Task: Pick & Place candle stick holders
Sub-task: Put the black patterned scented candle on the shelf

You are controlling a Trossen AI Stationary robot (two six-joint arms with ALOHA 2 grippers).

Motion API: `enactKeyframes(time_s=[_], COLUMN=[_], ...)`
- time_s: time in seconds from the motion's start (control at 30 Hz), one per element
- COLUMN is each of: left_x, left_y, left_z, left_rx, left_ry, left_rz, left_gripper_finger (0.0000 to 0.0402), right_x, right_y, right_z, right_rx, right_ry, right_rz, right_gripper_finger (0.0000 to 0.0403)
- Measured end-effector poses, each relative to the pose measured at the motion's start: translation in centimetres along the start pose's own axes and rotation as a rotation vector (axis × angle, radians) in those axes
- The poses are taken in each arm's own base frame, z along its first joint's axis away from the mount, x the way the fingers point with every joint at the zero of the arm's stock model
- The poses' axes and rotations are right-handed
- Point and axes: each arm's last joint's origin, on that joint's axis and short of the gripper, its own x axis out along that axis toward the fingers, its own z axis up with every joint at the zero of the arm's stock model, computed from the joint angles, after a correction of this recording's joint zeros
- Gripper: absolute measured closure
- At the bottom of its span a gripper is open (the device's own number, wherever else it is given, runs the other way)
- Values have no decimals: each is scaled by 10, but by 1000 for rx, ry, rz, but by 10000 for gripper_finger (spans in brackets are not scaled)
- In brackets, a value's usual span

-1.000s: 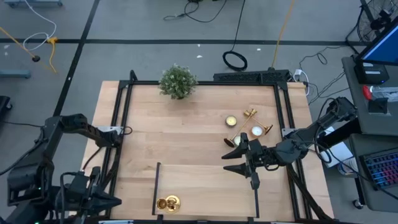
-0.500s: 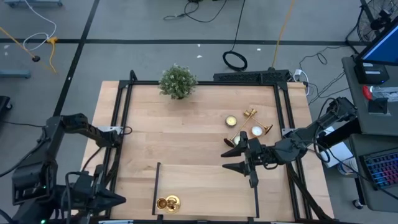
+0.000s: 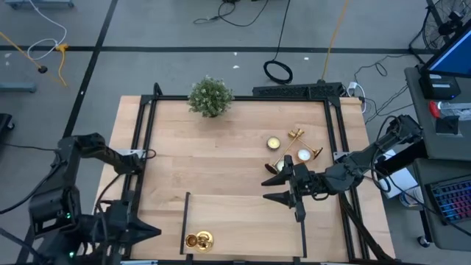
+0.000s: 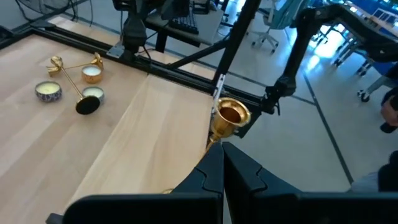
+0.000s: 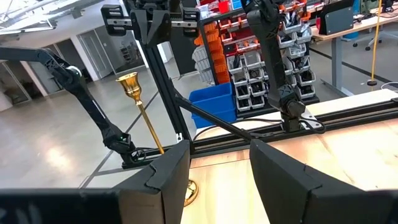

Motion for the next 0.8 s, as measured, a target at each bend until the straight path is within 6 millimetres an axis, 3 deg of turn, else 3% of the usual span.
enactKeyframes(time_s=[0.8], left_x=[18], left_y=[11], left_z=[49], left_rx=[162], left_ry=[-91], left_rz=[-59], left_gripper_finger=[401], right_x=[0], right_y=[0], right_z=[0], right_rx=[1], right_ry=[0], right_rz=[0], right_gripper_finger=[239])
